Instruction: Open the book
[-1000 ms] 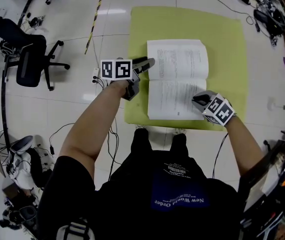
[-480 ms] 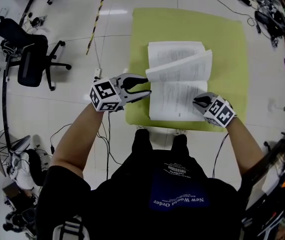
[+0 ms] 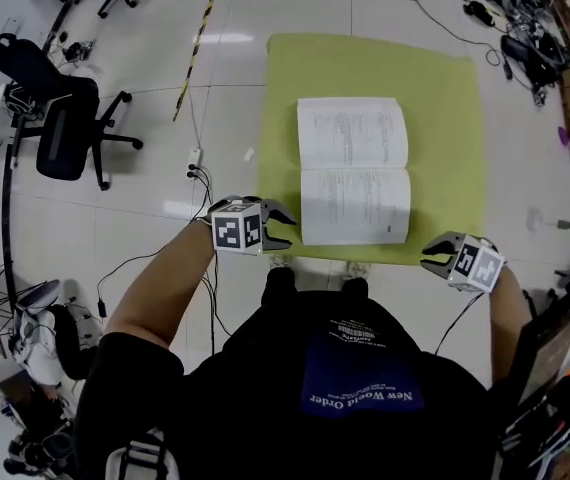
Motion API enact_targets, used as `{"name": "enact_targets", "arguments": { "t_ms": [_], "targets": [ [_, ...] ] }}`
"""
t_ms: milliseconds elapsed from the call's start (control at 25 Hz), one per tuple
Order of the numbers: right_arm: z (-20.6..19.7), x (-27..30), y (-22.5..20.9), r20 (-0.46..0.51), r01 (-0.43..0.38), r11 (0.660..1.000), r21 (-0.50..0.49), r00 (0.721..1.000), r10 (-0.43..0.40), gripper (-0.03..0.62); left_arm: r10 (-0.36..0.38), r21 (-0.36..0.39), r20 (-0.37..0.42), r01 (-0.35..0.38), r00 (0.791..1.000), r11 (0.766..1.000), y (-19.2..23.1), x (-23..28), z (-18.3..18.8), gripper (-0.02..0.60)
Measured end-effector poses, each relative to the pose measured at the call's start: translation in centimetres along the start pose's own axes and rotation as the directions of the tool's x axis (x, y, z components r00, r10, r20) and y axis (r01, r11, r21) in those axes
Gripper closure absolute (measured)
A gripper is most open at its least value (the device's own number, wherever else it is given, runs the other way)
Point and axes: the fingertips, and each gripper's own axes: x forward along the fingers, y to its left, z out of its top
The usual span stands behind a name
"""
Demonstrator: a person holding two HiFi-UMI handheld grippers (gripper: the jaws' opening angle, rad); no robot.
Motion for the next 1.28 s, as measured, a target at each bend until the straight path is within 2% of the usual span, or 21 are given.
{"name": "enact_targets", "arguments": {
  "t_ms": [40,80,120,160,200,240,280,360,400,440,480,520,560,640,720,800,880,960,1120,1280],
  "targets": [
    [0.9,-1.3,-0.4,0.081,0.022,0.999,0.045,0.996,-0.025,0.545,0.02,-0.055,0.042,-0.018,0.999,0.998,0.2,-0.9,0.1,0.415],
    [2.3,-2.9,-1.2,0.183,0.05,0.994,0.096,0.981,-0.067,0.545,0.058,-0.124,0.11,-0.044,0.992,0.991,0.5,-2.3,0.6,0.415],
    [4.0,-4.7,-2.1,0.302,0.074,0.985,0.154,0.946,-0.118,0.545,0.116,-0.207,0.207,-0.073,0.971,0.976,1.1,-4.2,1.7,0.414],
    [5.9,-6.9,-2.9,0.425,0.086,0.972,0.216,0.888,-0.173,0.545,0.195,-0.3,0.323,-0.095,0.926,0.949,1.8,-6.7,3.1,0.414],
    [7.9,-9.3,-3.5,0.54,0.085,0.958,0.275,0.81,-0.227,0.545,0.288,-0.394,0.438,-0.106,0.851,0.913,2.4,-9.5,4.7,0.416],
    [9.6,-11.8,-4.0,0.635,0.077,0.943,0.323,0.721,-0.277,0.545,0.384,-0.479,0.538,-0.103,0.75,0.872,2.9,-12.7,6.4,0.416],
    [11.0,-14.3,-4.2,0.706,0.071,0.93,0.36,0.631,-0.321,0.545,0.474,-0.549,0.612,-0.091,0.634,0.831,3.1,-15.9,8.1,0.414],
    [13.0,-18.8,-4.1,0.791,0.079,0.909,0.409,0.465,-0.397,0.545,0.605,-0.644,0.686,-0.05,0.404,0.763,2.8,-21.8,10.9,0.416],
    [13.8,-20.9,-3.8,0.815,0.096,0.9,0.426,0.392,-0.428,0.558,0.642,-0.668,0.702,-0.027,0.308,0.743,2.4,-24.2,12.0,0.416],
    [14.6,-22.9,-3.5,0.831,0.118,0.891,0.438,0.327,-0.451,0.589,0.661,-0.678,0.714,-0.006,0.232,0.735,2.0,-26.2,13.0,0.416],
    [15.3,-24.7,-3.2,0.842,0.145,0.885,0.443,0.273,-0.466,0.605,0.666,-0.677,0.724,0.004,0.178,0.736,1.6,-27.8,13.9,0.417],
    [16.1,-26.3,-2.9,0.849,0.174,0.879,0.444,0.232,-0.474,0.605,0.665,-0.672,0.732,-0.001,0.146,0.74,1.3,-29.1,14.8,0.419],
    [16.7,-27.7,-2.6,0.853,0.204,0.872,0.444,0.202,-0.482,0.605,0.666,-0.669,0.735,-0.019,0.129,0.743,1.0,-30.1,15.7,0.456],
    [17.6,-29.5,-2.1,0.847,0.251,0.853,0.458,0.169,-0.505,0.606,0.673,-0.67,0.731,-0.069,0.111,0.739,0.5,-31.8,17.0,0.534],
    [17.9,-30.2,-1.9,0.827,0.279,0.829,0.485,0.163,-0.538,0.606,0.678,-0.67,0.729,-0.109,0.089,0.735,-0.1,-33.2,18.1,0.575],
    [17.9,-30.4,-1.9,0.811,0.288,0.815,0.503,0.169,-0.56,0.606,0.688,-0.675,0.722,-0.14,0.074,0.724,-0.5,-34.1,18.9,0.575],
    [17.8,-30.2,-1.8,0.807,0.275,0.813,0.513,0.169,-0.566,0.606,0.697,-0.68,0.713,-0.166,0.076,0.714,-0.7,-34.4,19.4,0.575],
    [17.6,-29.8,-1.5,0.804,0.274,0.812,0.515,0.174,-0.568,0.607,0.691,-0.672,0.718,-0.178,0.082,0.719,-1.0,-33.9,19.7,0.575],
    [17.5,-28.8,-0.9,0.802,0.299,0.817,0.493,0.208,-0.56,0.608,0.678,-0.66,0.73,-0.164,0.089,0.733,-1.4,-32.7,19.9,0.575],
    [17.4,-28.3,-0.7,0.796,0.306,0.819,0.486,0.233,-0.559,0.609,0.683,-0.669,0.723,-0.143,0.101,0.73,-1.4,-32.1,19.8,0.575]
  ]
}}
